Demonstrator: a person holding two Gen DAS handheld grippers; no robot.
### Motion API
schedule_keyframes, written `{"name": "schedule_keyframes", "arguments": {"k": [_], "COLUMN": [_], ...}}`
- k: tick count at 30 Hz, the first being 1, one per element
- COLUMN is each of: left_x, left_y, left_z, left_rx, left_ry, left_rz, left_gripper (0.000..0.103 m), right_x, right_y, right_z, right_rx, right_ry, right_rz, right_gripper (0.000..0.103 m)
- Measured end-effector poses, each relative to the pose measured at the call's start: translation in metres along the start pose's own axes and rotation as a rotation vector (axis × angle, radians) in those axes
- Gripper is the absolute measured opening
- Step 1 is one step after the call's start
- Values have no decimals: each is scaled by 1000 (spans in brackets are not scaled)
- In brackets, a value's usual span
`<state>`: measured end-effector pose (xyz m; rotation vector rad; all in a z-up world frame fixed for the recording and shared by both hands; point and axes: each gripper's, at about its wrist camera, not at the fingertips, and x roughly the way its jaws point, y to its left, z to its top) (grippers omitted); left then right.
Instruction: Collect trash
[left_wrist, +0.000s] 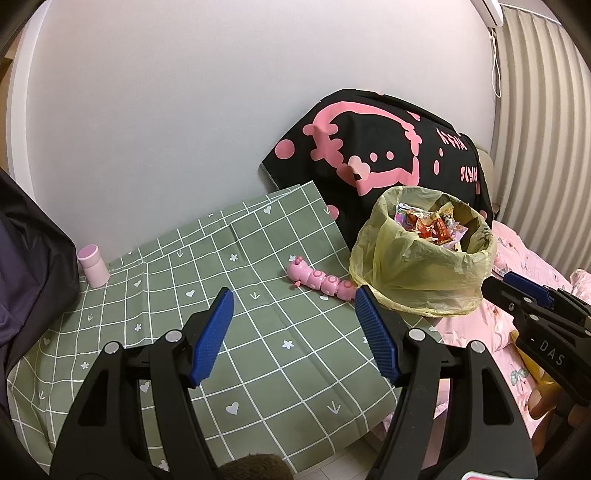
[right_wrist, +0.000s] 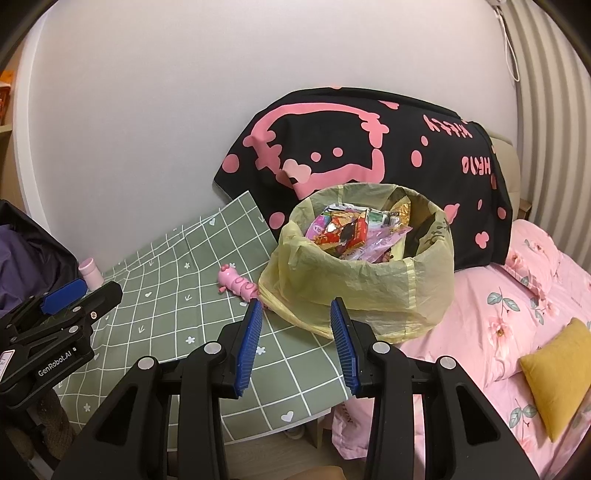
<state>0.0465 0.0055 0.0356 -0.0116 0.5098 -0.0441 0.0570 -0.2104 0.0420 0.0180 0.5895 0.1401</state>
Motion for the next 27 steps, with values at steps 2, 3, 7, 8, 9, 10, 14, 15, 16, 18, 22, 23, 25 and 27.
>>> {"name": "schedule_keyframes", "arguments": {"k": [2, 3, 7, 8, 9, 10, 14, 15, 16, 18, 22, 23, 25, 27], "left_x": [0, 0, 0, 0, 0, -1, 0, 1, 1, 3, 16, 21, 35, 53], "left_y": [0, 0, 0, 0, 0, 0, 0, 0, 1, 2, 13, 17, 42, 81], "left_z": [0, 0, 0, 0, -1, -1, 0, -1, -1, -1, -5, -6, -8, -10], "left_rx": [2, 2, 0, 3, 7, 10, 19, 22, 23, 19, -9, -15, -36, -83], "left_ry": [-4, -5, -5, -6, -8, -10, -15, -16, -18, -13, 45, 61, 88, 120], "left_rz": [5, 5, 7, 9, 10, 10, 5, 7, 8, 8, 26, 32, 93, 213], "left_gripper": [65, 65, 65, 65, 65, 65, 65, 65, 65, 65, 65, 65, 65, 65], "right_x": [0, 0, 1, 1, 1, 2, 3, 4, 5, 8, 25, 31, 50, 76], "right_y": [0, 0, 0, 1, 1, 1, 3, 4, 5, 6, 13, 17, 30, 49], "right_z": [0, 0, -1, -1, -1, -1, -1, -1, 0, 1, 2, 2, 4, 8], "right_rx": [0, -1, -2, 0, -1, 0, 1, 0, -2, -3, -12, -19, -47, -90], "right_ry": [0, 0, 0, 1, 1, 1, 4, 4, 5, 8, 38, 49, 90, 139], "right_rz": [-1, -1, -2, -3, -3, -5, -5, -6, -6, -7, 5, 10, 37, 94], "right_gripper": [37, 37, 37, 37, 37, 37, 37, 37, 37, 37, 37, 37, 37, 38]}}
